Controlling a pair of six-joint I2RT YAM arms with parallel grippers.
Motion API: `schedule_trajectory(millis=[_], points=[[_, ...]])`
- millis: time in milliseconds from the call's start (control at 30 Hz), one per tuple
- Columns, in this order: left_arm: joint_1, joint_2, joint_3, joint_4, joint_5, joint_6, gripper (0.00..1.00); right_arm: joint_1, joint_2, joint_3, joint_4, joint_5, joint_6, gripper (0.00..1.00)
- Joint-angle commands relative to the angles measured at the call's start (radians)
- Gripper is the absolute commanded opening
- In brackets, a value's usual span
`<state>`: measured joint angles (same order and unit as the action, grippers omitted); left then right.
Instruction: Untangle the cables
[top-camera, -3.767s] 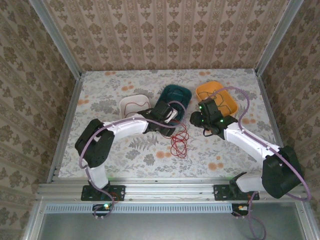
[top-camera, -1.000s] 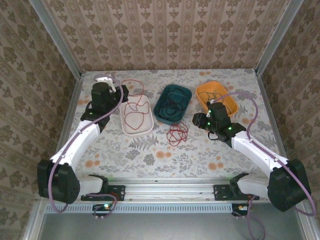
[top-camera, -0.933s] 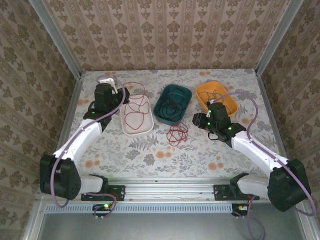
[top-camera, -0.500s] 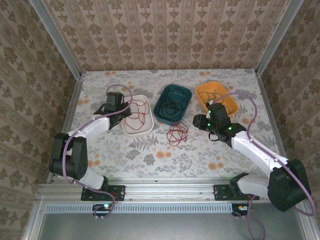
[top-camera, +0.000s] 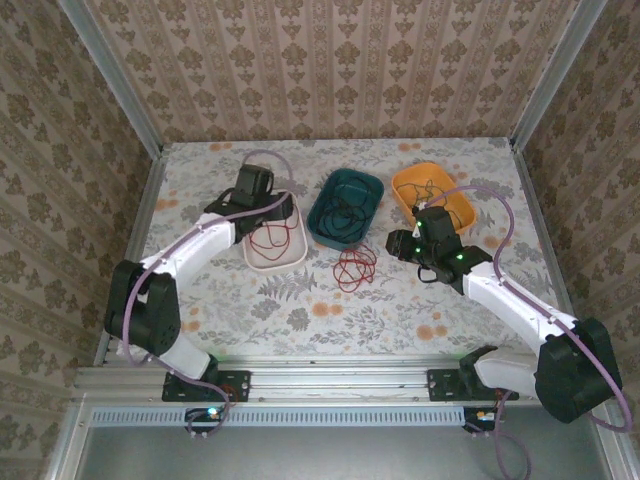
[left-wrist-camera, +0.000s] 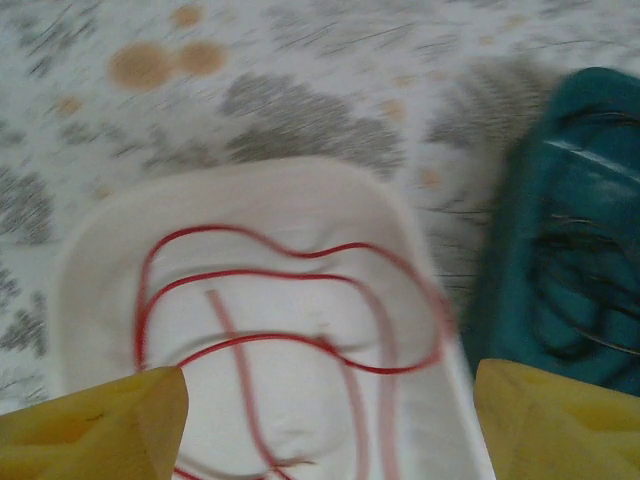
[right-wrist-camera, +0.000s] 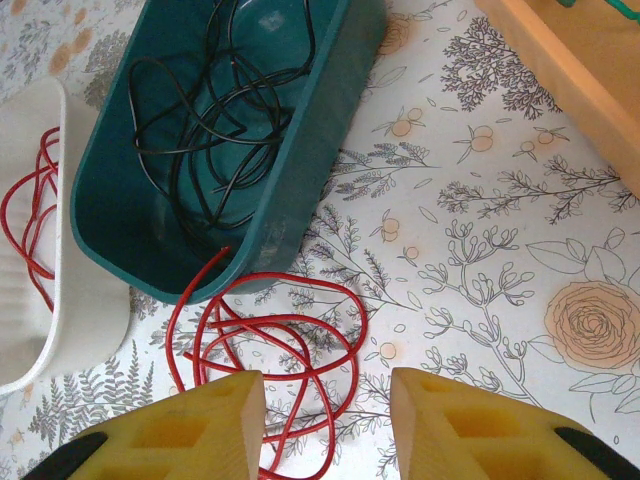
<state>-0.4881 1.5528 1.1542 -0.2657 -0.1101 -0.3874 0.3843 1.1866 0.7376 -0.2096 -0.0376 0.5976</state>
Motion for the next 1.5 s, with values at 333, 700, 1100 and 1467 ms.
schedule_trajectory(millis=[333,700,1100,1467], points=[[-0.306,0.167,0.116,-0.139,0.204,0.081,0.69,0.005,0.001,0.003,-0.005,0.006,0.004,0.4],[-0.333,0.304,0.168,-0.124,0.198,0.048,0.55,0.005,-0.005,0.002,-0.018,0.016,0.002,0.4],[-0.368,0.3,0.171,-0.092,0.217,0.101,0.0,0.006,-0.004,0.005,-0.02,0.014,-0.001,0.4],[-0.399,-0.046,-0.008,0.16,0.305,0.21,0.0,0.12,0.073,0.027,0.091,-0.223,-0.101,0.4]])
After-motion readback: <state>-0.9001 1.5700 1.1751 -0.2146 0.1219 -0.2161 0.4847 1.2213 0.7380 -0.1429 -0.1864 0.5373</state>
